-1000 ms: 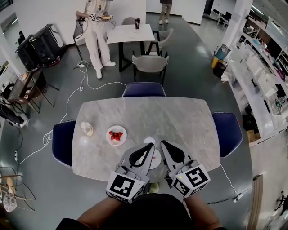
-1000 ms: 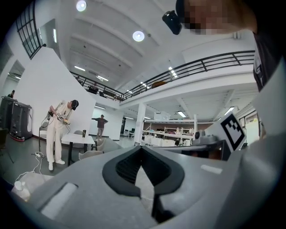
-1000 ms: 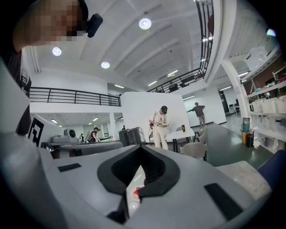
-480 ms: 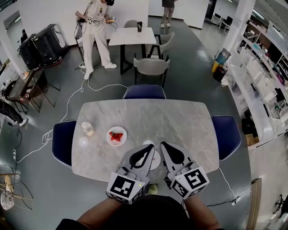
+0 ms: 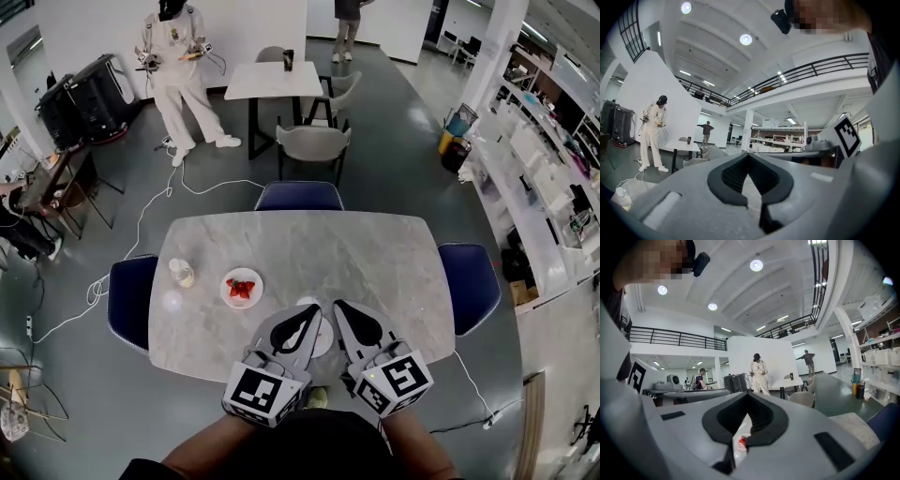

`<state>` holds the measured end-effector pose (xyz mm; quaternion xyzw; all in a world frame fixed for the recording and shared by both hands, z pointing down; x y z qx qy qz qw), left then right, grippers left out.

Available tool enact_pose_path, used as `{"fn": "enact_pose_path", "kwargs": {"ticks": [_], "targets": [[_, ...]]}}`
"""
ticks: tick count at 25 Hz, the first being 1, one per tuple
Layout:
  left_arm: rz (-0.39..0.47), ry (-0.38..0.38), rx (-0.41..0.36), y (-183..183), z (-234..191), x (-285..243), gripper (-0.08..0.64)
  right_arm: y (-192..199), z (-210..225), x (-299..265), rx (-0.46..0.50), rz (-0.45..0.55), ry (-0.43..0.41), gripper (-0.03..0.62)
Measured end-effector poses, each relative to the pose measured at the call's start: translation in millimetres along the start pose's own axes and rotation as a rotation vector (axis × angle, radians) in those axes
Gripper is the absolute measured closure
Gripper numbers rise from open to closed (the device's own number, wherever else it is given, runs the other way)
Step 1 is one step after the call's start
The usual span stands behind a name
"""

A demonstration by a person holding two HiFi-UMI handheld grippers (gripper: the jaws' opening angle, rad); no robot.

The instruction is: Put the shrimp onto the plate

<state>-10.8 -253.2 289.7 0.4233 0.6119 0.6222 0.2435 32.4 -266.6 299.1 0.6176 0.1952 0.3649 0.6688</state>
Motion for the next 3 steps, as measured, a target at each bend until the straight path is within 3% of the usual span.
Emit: {"fn": "enact_pose_path", "kwargs": {"ticks": [3], "targets": [[-0.001,-0.009,0.001,-1.6,0.0,0.3,0.552,-0.6,-1.6,1.3,-0.002,0.003,-0.002,0.592]]}}
Point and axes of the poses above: the fingertips, and each gripper's own axes: x backward along the fingers, z to its right, y out of its underside, the point moved 1 cm from there along x, backward along the fingers, and after that the axes turned 15 degrees about z, right-handed, at the moved point
